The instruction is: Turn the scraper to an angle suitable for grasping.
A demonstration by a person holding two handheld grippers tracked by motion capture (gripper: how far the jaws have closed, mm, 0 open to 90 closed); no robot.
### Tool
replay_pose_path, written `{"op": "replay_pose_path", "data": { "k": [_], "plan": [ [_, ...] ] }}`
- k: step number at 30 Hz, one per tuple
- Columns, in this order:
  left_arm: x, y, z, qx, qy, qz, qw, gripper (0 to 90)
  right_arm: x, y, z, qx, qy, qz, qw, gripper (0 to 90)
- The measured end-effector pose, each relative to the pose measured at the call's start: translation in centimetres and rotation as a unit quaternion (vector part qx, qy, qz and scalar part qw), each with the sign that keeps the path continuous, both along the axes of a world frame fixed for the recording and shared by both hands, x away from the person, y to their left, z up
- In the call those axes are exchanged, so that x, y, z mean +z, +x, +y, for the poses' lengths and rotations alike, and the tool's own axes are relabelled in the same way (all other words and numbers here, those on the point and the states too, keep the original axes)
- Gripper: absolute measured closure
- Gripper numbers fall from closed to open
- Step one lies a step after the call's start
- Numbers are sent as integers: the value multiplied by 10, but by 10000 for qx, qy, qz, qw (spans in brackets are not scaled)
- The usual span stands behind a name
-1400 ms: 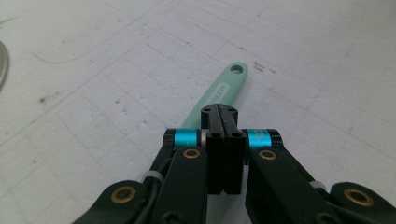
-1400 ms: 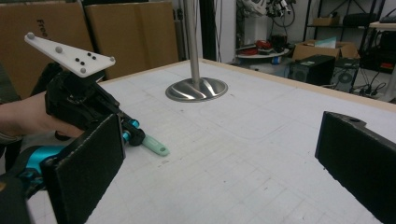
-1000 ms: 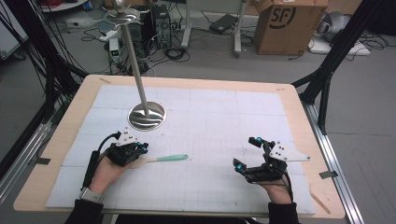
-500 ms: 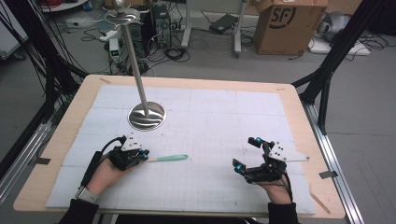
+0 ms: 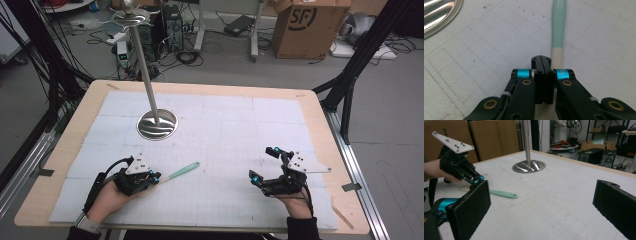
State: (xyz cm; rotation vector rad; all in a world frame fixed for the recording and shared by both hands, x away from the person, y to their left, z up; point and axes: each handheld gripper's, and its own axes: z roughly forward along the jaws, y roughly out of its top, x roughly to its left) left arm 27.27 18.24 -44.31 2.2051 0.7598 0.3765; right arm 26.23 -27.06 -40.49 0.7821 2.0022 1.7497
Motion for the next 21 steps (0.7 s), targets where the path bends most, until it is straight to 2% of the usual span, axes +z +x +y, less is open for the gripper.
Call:
{"op": "replay_pose_path", "data": {
  "k": [4, 6, 9, 11, 12, 14, 17, 21],
  "plan": [
    [2, -1, 0, -45, -55, -94, 9999, 897, 0, -1, 1, 16, -4, 24, 10000, 3],
    [7, -3, 1, -57, -230, -231, 9995, 896, 0, 0, 0, 3, 16, 3, 10000, 3],
    [15, -6, 4, -150, -603, -414, 9972, 880, 0, 0, -1, -17, 28, 3, 10000, 3],
    [21, -7, 7, -192, -744, -377, 9963, 789, 0, 0, -1, -10, 20, -4, 10000, 3],
    [24, -8, 8, -175, -748, -362, 9964, 716, 0, 0, -1, -3, 18, 13, 10000, 3],
    [28, -10, 11, -201, -803, -336, 9960, 629, 0, 0, -1, -4, 23, 30, 10000, 3],
    [35, -11, 14, -206, -758, -86, 9969, 554, 0, 0, -1, -13, 11, -3, 10000, 3],
    [39, -16, 17, -490, -886, -49, 9949, 400, 0, 0, 0, -8, -2, 26, 10000, 3]
  ]
}}
